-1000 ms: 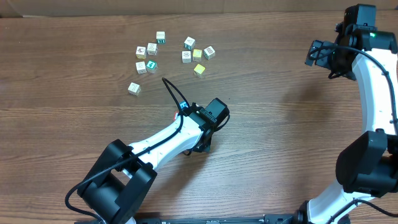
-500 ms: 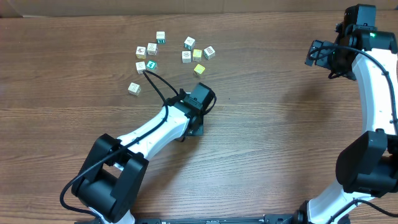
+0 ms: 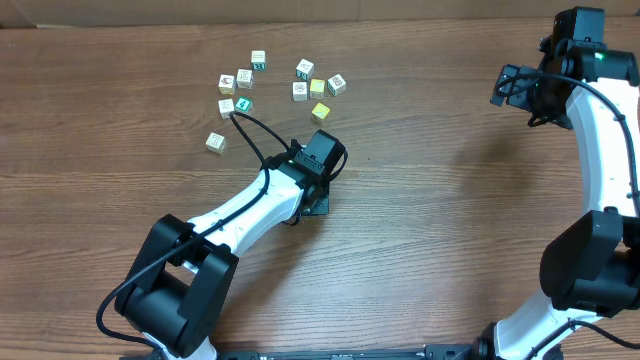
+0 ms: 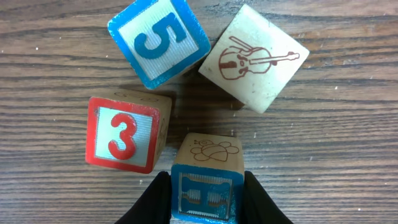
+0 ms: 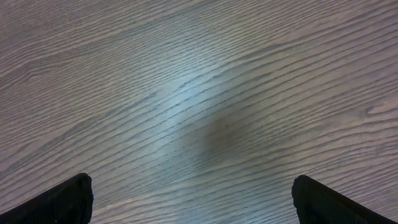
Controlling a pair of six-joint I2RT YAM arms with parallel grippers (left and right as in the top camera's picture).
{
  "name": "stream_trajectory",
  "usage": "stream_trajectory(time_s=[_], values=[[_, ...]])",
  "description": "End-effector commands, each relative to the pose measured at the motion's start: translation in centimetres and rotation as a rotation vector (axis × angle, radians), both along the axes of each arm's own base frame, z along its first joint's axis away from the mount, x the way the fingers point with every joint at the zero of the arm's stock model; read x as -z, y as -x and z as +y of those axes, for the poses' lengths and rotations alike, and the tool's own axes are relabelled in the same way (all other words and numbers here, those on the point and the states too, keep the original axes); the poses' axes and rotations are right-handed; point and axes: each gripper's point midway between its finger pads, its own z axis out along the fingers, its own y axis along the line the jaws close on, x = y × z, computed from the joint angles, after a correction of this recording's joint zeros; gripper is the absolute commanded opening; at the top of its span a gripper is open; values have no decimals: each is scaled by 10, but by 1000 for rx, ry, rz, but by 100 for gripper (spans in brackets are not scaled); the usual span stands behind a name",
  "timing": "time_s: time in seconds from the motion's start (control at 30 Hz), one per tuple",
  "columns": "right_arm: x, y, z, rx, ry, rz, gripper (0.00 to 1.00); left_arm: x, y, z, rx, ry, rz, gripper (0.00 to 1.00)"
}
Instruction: Form a circle
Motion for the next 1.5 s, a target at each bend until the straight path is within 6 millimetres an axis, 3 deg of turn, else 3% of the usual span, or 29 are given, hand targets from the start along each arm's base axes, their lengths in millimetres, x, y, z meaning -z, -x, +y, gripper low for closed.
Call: stream_trajectory(time_s=[0.0,0.4,0.6,0.93,1.17,1.3,1.47], values=[[-8,-2,-2,6,1,-25,100,2,-2,-4,21,2,6,26],[-8,-1,-2,6,1,-25,100,1,-2,-5,21,5,3,37],[-8,-2,-2,6,1,-25,100,1,-3,-6,20,7,0,24],[-8,-2,-2,6,2,-25,100,1,-6,-8,20,15,-12,25],[-8,-2,-2,6,1,-25,100,0,-5,-8,19,16,-8,41],[-8,-2,-2,6,1,-25,100,-15,-12,-10,15,17,-10,48],[-8,-1,-2,6,1,-25,100,-57,-33,-17,1,37,-48,49]])
